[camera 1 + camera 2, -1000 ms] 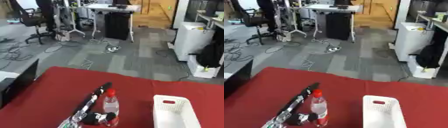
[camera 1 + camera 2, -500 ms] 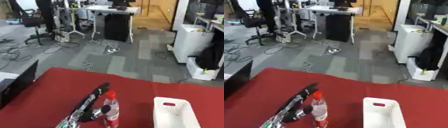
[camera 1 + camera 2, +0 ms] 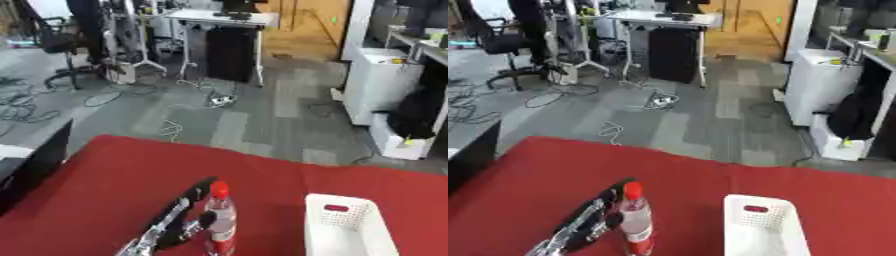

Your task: Pick up objects on the table and place them in the box.

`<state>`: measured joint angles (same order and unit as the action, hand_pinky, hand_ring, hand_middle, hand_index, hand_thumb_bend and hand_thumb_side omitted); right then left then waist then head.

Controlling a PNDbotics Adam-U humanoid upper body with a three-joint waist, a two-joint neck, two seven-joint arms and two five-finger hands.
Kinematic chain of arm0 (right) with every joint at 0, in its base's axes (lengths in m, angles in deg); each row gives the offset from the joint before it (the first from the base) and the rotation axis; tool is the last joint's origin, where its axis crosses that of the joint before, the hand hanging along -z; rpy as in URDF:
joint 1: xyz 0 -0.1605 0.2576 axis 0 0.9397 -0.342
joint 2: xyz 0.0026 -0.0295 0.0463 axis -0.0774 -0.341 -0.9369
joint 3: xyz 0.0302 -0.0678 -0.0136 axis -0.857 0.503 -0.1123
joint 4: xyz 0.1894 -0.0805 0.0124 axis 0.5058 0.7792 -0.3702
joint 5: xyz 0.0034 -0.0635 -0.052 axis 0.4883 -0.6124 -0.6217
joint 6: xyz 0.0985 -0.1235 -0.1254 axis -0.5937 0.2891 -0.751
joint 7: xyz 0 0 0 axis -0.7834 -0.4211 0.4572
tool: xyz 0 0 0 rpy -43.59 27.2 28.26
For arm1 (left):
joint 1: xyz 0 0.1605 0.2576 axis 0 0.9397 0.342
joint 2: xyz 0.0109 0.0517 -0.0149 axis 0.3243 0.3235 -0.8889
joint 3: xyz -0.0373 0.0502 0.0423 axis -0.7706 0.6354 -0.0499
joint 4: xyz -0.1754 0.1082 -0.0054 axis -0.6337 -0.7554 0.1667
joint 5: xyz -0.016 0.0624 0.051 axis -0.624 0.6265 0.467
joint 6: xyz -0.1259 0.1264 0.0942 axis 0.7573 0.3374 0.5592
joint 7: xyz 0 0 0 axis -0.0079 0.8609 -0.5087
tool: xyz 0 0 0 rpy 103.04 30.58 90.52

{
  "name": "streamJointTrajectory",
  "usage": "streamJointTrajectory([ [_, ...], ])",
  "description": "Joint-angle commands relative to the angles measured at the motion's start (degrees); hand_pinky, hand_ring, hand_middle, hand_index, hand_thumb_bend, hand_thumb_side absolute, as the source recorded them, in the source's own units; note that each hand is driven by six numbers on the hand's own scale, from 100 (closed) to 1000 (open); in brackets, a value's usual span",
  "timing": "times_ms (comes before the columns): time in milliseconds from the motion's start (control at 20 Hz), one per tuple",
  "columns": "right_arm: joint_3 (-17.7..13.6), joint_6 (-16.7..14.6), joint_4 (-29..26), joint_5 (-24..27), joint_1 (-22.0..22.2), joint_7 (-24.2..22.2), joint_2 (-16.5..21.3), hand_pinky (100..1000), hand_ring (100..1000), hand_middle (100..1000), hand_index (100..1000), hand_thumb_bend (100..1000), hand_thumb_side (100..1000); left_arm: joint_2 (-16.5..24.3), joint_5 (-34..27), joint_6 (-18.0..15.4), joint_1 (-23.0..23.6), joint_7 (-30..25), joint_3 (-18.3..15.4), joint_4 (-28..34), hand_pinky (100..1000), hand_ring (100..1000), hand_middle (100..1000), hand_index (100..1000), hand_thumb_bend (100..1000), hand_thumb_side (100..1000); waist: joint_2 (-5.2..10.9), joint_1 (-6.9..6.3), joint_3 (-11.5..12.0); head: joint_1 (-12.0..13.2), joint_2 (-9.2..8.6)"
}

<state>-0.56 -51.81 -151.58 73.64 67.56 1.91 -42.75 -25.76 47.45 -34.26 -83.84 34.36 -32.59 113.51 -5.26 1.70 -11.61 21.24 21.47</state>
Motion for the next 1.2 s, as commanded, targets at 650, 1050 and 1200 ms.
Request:
streamJointTrajectory([
  [650, -0.30, 0.29, -0.93, 0.31, -0.47, -0.40, 0.06, 878, 859, 862, 845, 100, 962, -1.22, -14.34, 3.19, -1.97, -4.38, 1.31, -0.67, 1000, 970, 1000, 1000, 732, 904, 0.38, -0.57, -0.42, -0.09, -0.39],
  [1050, -0.38, 0.34, -0.94, 0.31, -0.55, -0.41, -0.05, 877, 859, 862, 845, 100, 960, -2.16, -16.32, 3.72, -2.26, -5.57, 1.74, -0.48, 1000, 956, 1000, 1000, 722, 875, 0.44, -0.53, -0.40, -0.21, -0.38],
  [1200, -0.41, 0.33, -0.93, 0.28, -0.61, -0.37, -0.10, 877, 859, 862, 845, 100, 959, -2.47, -14.51, 3.30, -2.28, -5.62, 1.86, -0.61, 1000, 943, 1000, 1000, 687, 827, 0.44, -0.49, -0.43, -0.29, -0.37],
])
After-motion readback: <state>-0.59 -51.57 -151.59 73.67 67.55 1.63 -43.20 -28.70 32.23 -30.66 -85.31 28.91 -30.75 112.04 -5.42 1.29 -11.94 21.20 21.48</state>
